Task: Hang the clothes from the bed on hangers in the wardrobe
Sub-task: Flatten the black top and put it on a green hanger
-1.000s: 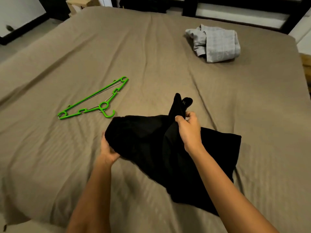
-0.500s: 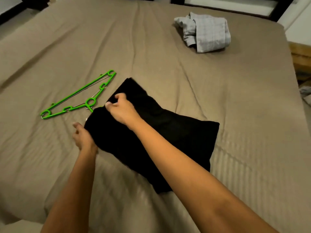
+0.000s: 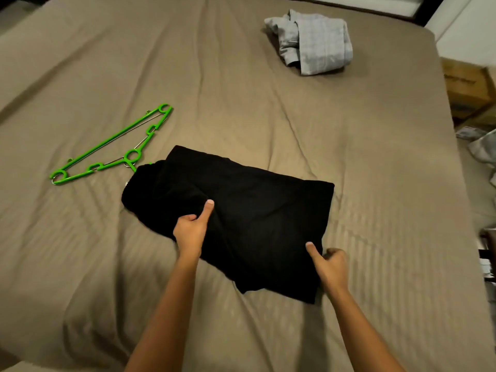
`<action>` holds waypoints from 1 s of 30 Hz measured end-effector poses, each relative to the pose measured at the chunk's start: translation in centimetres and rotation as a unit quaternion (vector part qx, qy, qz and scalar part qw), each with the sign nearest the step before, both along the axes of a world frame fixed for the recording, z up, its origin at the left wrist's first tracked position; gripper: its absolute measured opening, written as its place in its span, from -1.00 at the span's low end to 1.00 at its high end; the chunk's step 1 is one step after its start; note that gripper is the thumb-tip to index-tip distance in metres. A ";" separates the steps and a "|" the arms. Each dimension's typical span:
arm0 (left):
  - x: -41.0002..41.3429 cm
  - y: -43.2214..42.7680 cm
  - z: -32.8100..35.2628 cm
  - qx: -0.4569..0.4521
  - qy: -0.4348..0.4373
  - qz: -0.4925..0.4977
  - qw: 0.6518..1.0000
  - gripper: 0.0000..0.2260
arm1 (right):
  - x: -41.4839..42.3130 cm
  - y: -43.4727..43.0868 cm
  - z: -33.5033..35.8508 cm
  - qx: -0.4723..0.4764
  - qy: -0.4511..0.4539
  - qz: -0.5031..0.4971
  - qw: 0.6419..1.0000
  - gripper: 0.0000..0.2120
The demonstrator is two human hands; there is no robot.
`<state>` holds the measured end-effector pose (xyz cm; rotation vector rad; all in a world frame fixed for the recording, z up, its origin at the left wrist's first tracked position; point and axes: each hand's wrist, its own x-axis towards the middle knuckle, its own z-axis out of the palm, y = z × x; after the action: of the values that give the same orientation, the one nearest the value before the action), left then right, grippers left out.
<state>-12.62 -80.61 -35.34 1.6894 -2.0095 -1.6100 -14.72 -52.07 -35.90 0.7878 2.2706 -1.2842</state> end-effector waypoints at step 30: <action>1.8 16.7 -0.9 0.192 0.168 0.270 0.928 -0.34 | 6.5 16.7 2.1 0.008 -0.025 -0.005 1.000 -0.29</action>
<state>-10.81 -63.95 -36.25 1.7095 -0.9963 -1.9689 -8.21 -35.38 -33.84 0.8286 2.2434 -1.2386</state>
